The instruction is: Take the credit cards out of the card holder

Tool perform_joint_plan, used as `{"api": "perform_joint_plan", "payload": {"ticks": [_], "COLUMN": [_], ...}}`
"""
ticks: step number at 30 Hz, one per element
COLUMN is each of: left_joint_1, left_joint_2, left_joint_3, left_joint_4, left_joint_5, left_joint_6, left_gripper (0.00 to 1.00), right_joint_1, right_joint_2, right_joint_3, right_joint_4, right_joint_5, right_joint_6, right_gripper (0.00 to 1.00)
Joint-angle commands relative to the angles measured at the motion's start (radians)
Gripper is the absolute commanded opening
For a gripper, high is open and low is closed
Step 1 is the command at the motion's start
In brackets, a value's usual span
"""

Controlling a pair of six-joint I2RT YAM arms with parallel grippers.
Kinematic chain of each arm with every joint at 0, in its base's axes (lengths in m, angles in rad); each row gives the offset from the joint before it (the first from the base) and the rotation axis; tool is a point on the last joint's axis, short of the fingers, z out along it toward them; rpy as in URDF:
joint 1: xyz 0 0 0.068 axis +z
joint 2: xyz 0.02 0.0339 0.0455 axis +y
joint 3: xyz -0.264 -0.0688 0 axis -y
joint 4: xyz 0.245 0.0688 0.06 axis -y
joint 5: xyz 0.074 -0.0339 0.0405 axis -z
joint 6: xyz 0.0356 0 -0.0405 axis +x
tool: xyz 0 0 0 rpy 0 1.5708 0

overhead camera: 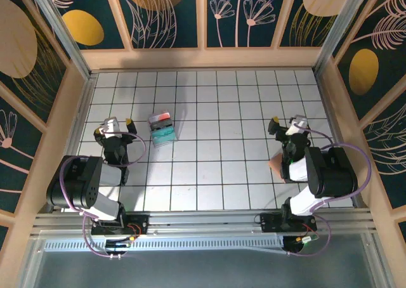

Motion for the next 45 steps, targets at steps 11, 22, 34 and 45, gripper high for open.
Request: {"api": "perform_joint_plan", "payload": {"ticks": [11, 22, 34, 45], "left_joint_1": [0.006, 0.006, 0.006, 0.006], "left_joint_2": [0.001, 0.002, 0.001, -0.040], "left_joint_3": [0.012, 0.012, 0.011, -0.030], "left_joint_4": [0.037, 0.037, 0.038, 0.080], "left_joint_5": [-0.012, -0.012, -0.013, -0.010], "left_joint_6": [-0.018, -0.019, -0.020, -0.015], "left_gripper": [0.99, 0.99, 0.99, 0.99], "right_joint_1": [0.005, 0.004, 0.005, 0.004], "right_joint_2": [-0.004, -0.004, -0.004, -0.038], "right_joint_3": [-0.014, -0.014, -0.013, -0.005], "right_joint_4": [0.044, 0.044, 0.043, 0.001], "right_joint_5": [0.024, 0.024, 0.025, 0.053], "right_joint_6": [0.002, 0.002, 0.003, 0.016], "right_gripper": [0.99, 0.99, 0.99, 0.99]}}
